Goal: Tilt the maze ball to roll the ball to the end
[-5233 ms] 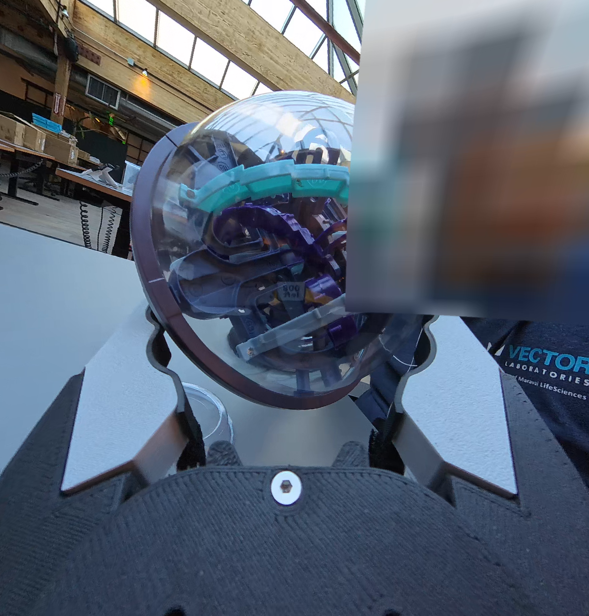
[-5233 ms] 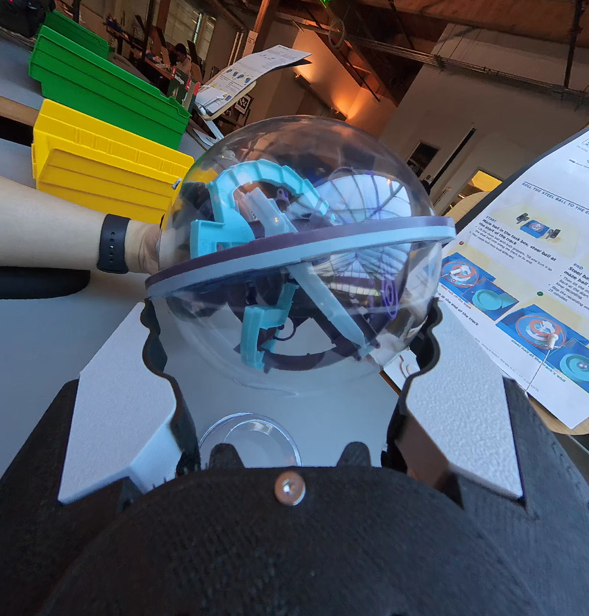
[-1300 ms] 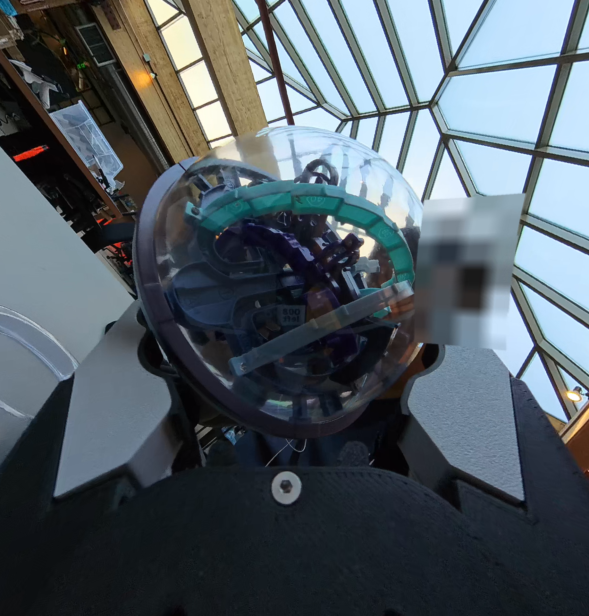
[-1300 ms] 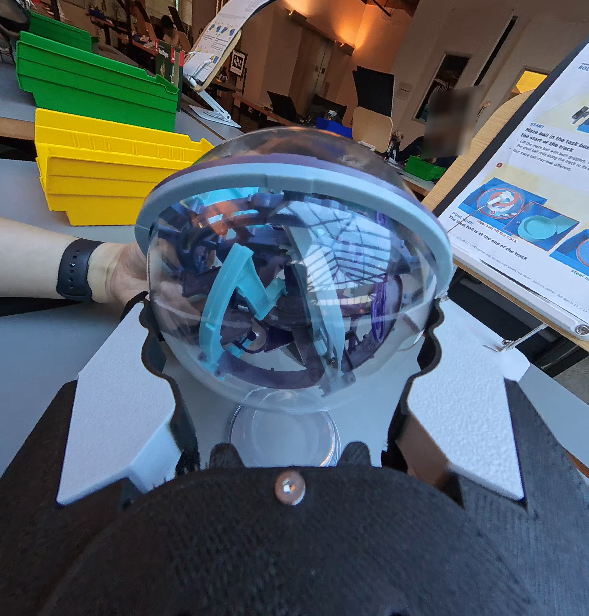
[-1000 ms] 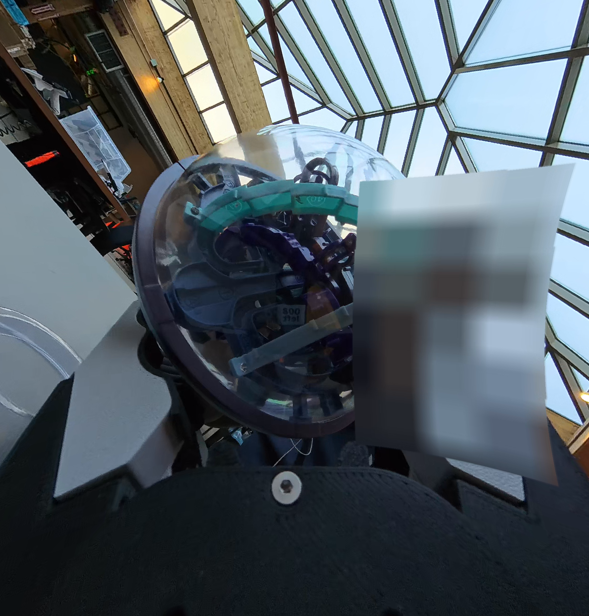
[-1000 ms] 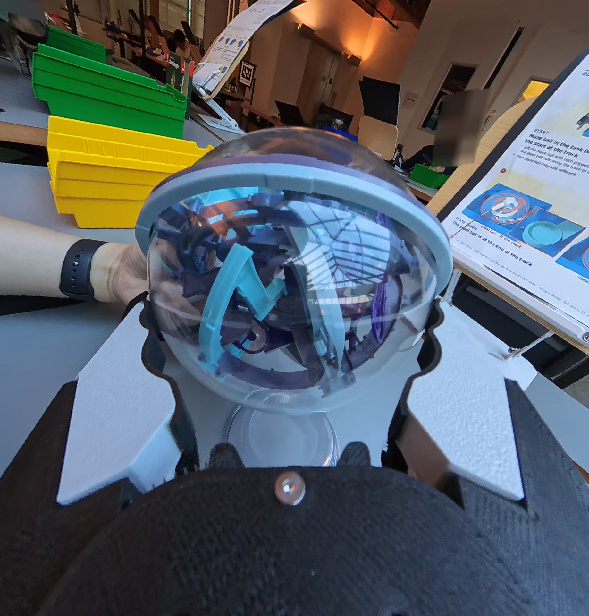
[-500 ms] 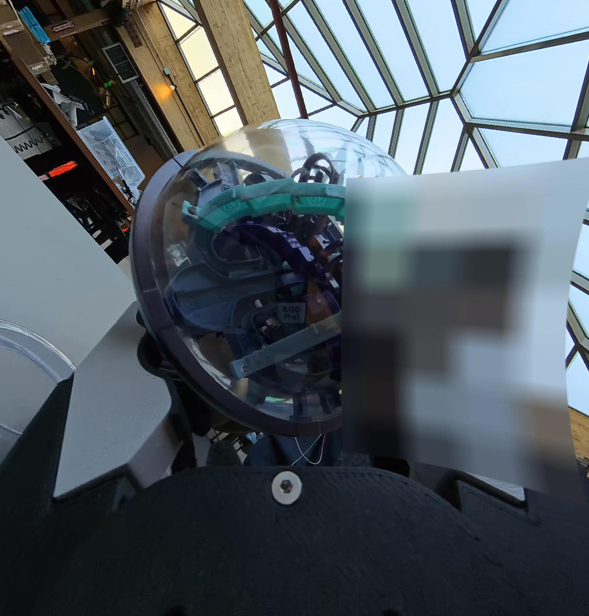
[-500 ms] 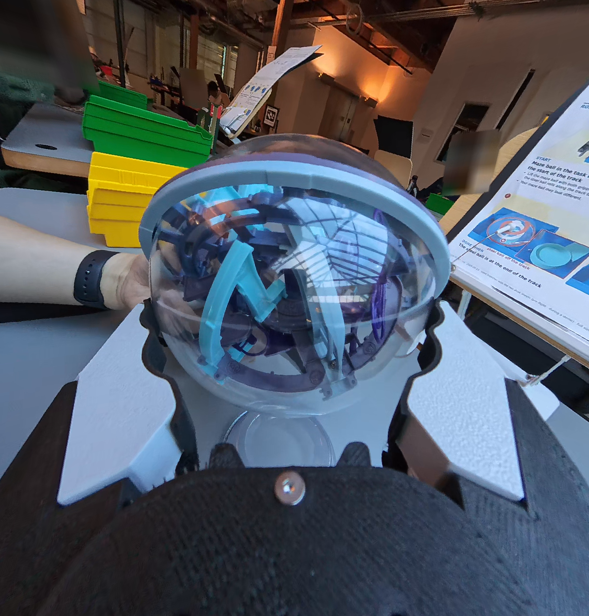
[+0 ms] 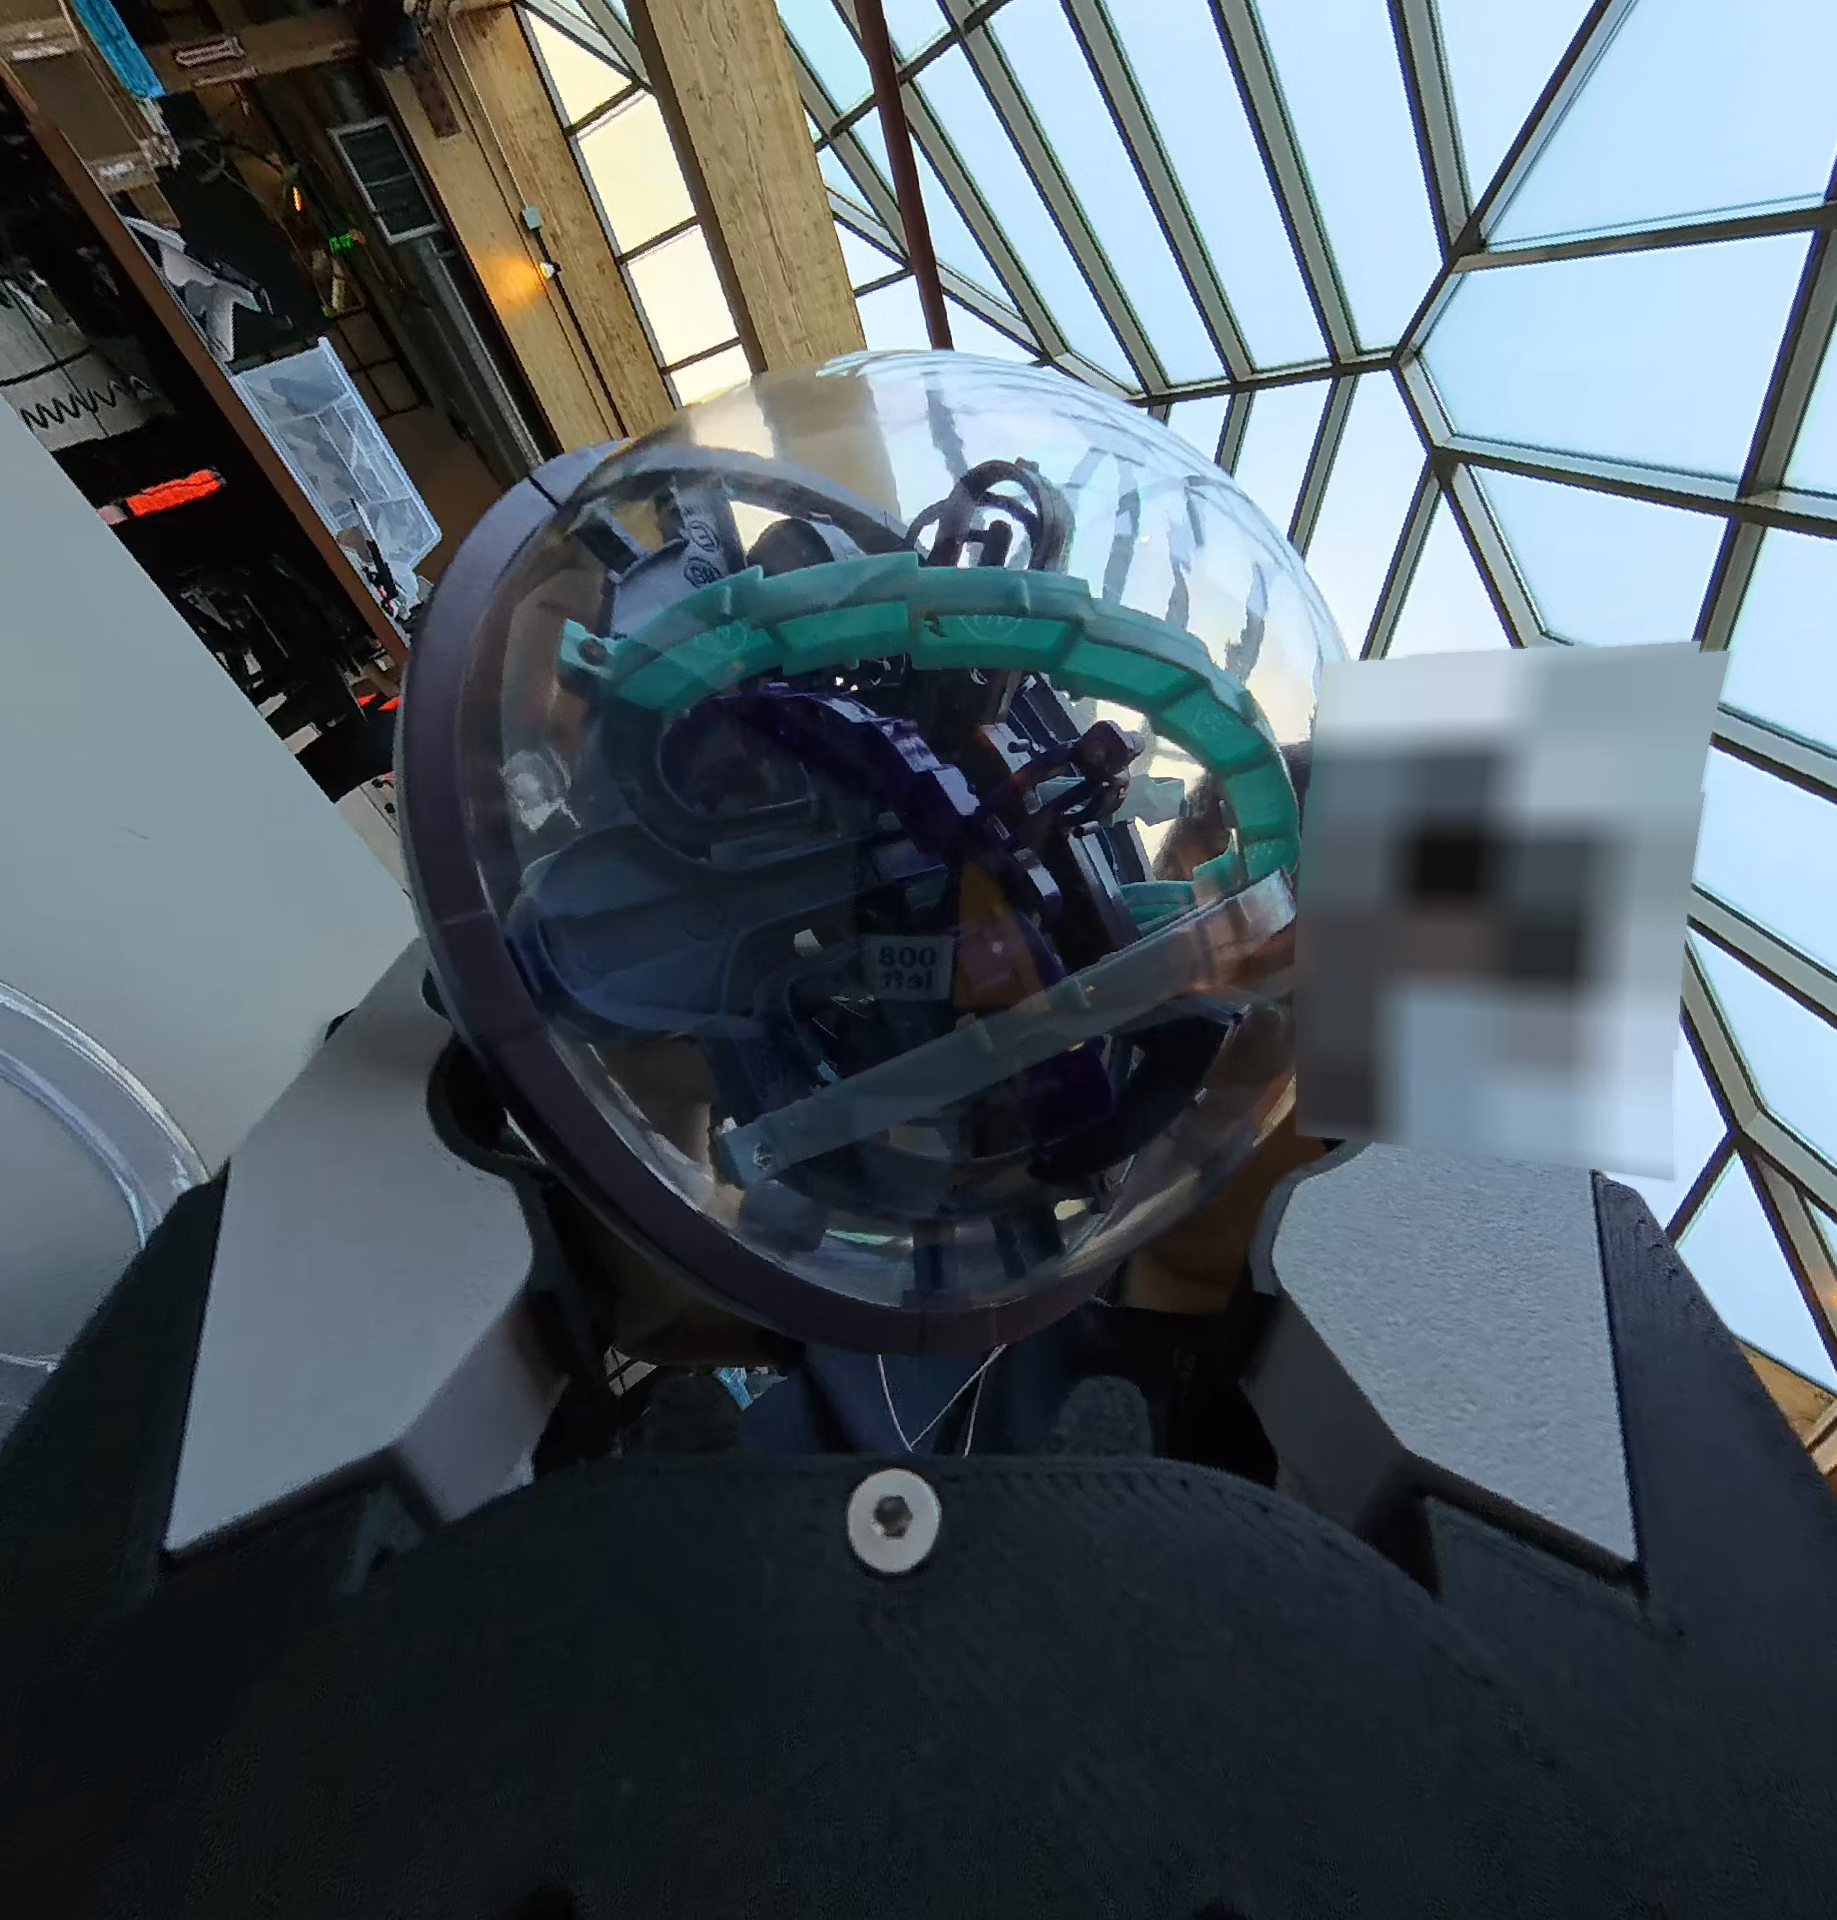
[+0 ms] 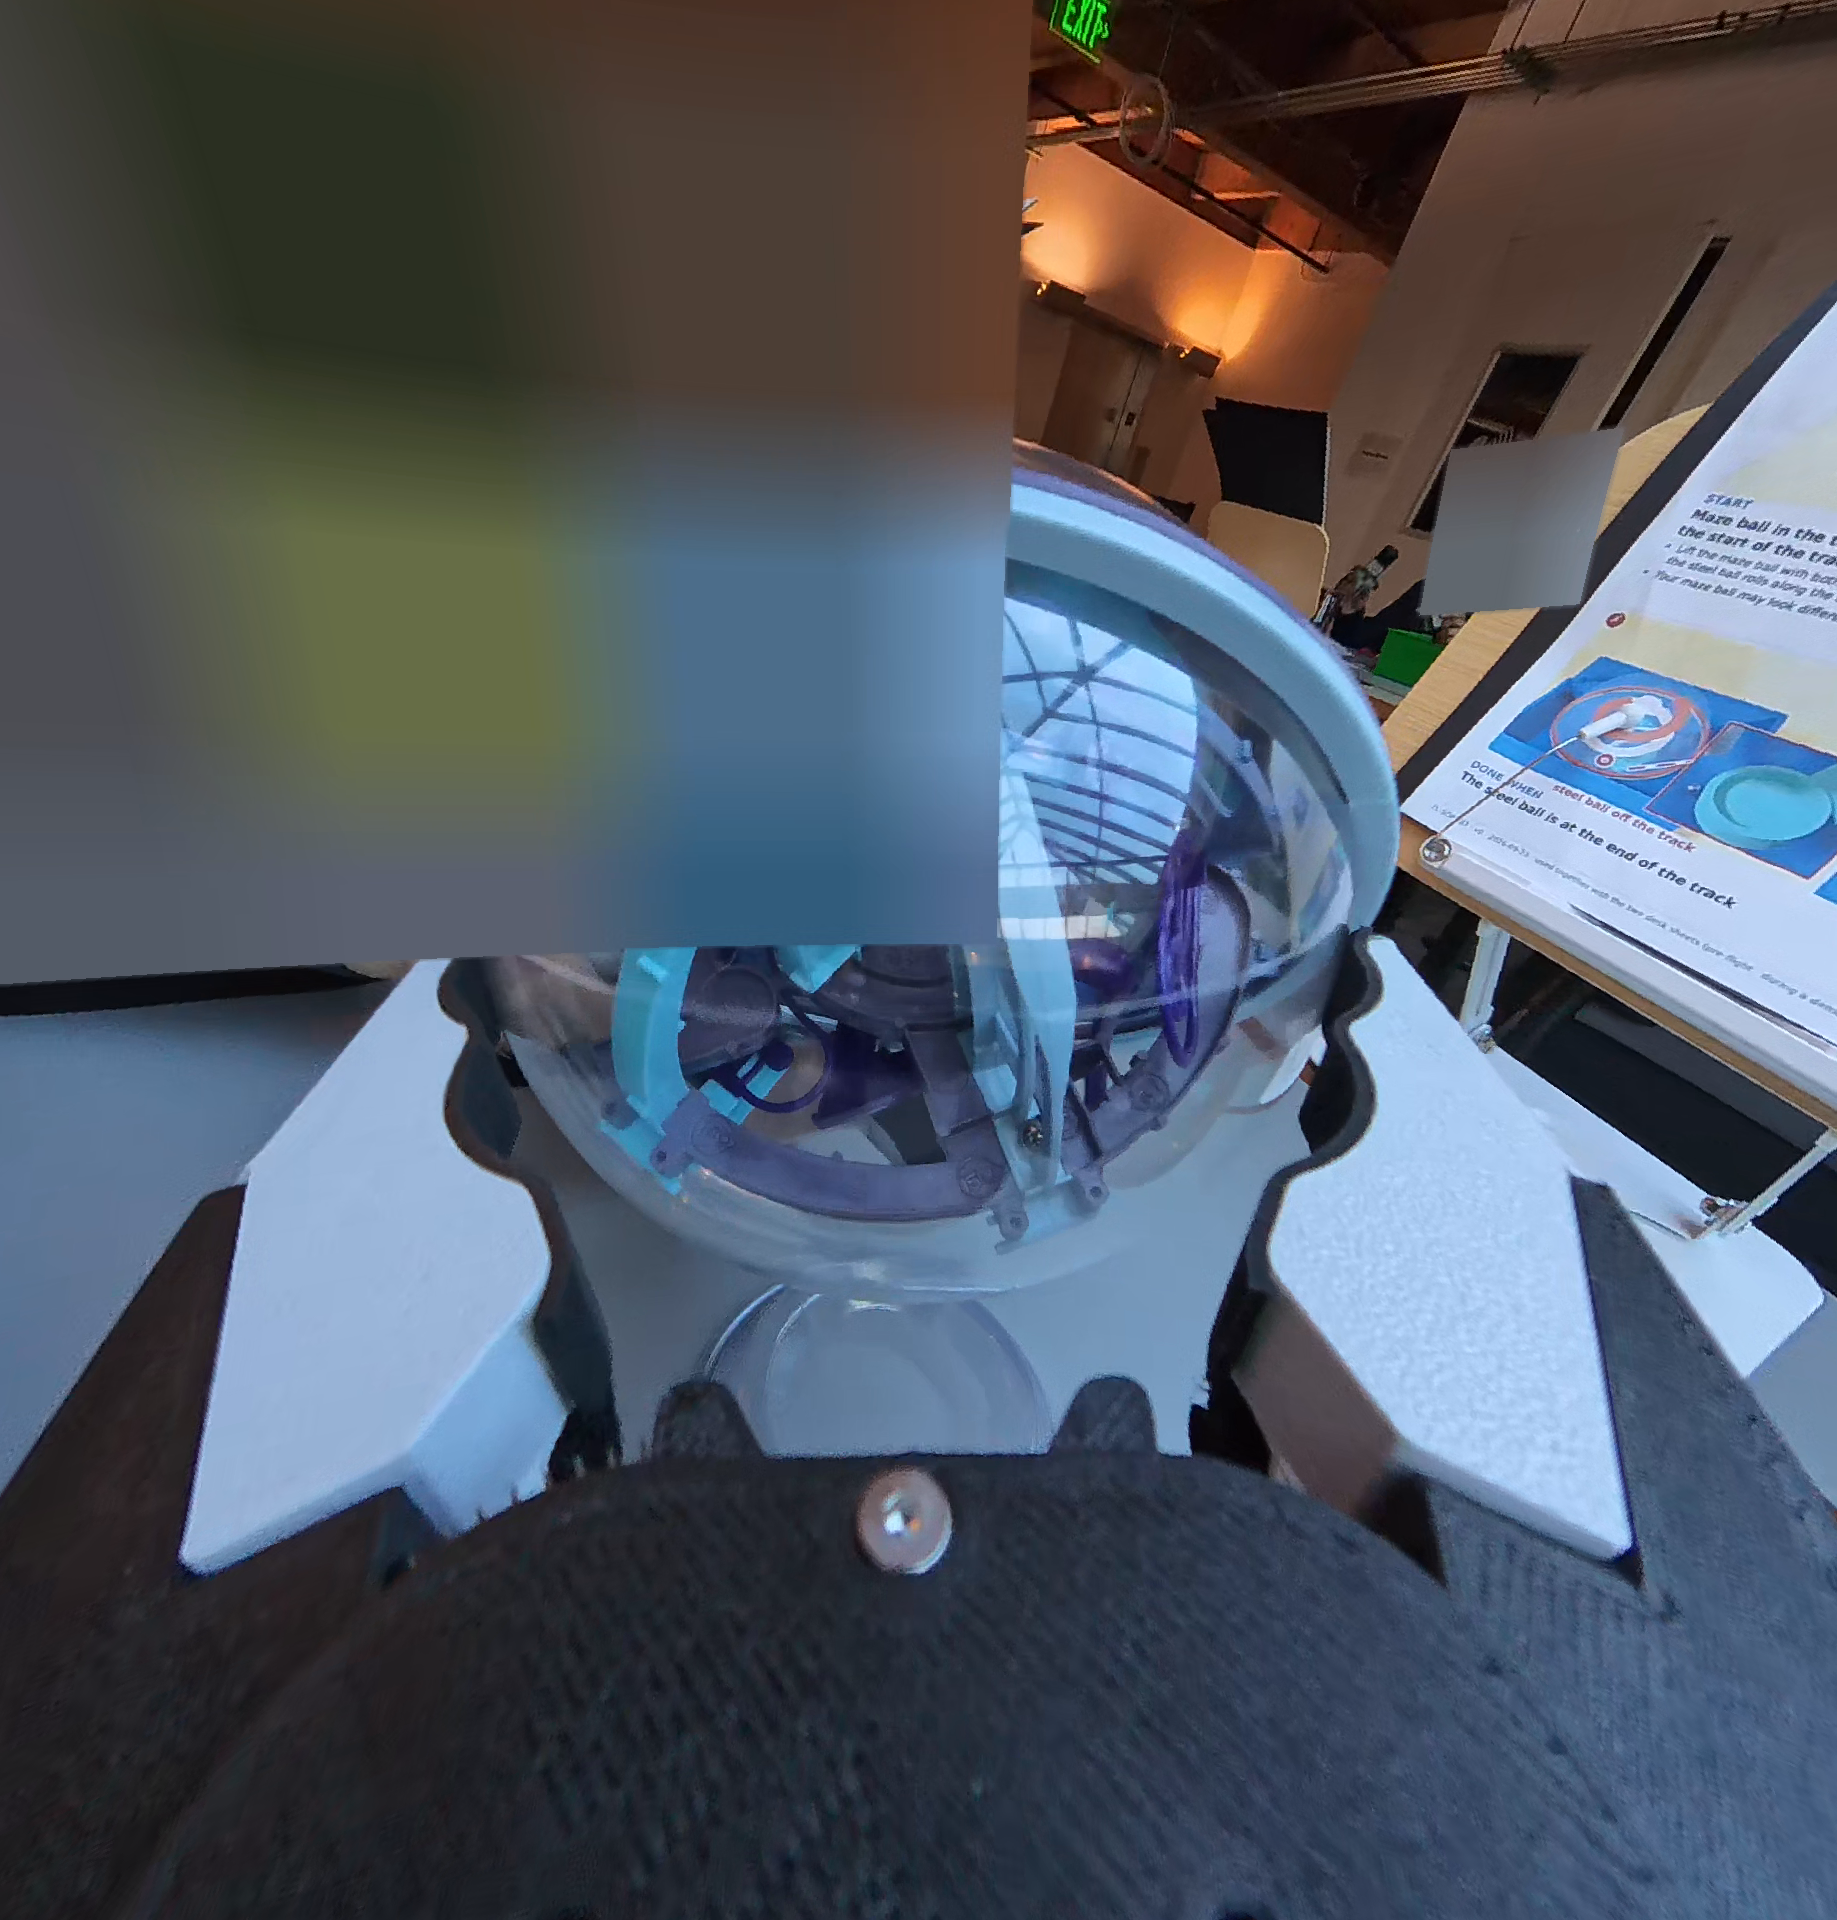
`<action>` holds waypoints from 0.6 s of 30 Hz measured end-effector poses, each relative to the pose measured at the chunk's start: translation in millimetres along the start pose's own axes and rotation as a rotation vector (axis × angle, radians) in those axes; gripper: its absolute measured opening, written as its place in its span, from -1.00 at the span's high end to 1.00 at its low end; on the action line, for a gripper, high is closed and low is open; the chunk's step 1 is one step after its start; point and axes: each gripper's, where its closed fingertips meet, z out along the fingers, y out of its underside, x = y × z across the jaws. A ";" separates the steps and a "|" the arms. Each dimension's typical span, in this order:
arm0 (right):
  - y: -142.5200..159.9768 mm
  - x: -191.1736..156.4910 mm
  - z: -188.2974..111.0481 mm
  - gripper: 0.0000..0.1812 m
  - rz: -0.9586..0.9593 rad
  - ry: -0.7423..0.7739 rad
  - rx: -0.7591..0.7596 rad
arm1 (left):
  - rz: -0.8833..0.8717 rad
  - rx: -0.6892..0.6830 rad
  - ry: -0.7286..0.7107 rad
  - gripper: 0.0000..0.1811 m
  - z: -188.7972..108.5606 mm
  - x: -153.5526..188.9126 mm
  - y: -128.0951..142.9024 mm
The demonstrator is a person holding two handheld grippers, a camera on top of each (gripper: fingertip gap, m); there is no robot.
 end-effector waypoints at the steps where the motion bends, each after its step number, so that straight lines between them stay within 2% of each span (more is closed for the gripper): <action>1: 1.5 0.5 0.2 -0.71 -0.002 0.000 -0.005 | -0.007 0.005 -0.001 -0.75 0.0 -0.8 -0.2; 18: 16.7 6.5 3.1 -0.72 0.095 -0.001 -0.081 | -0.174 0.081 0.019 -0.76 -5.3 -14.9 -3.1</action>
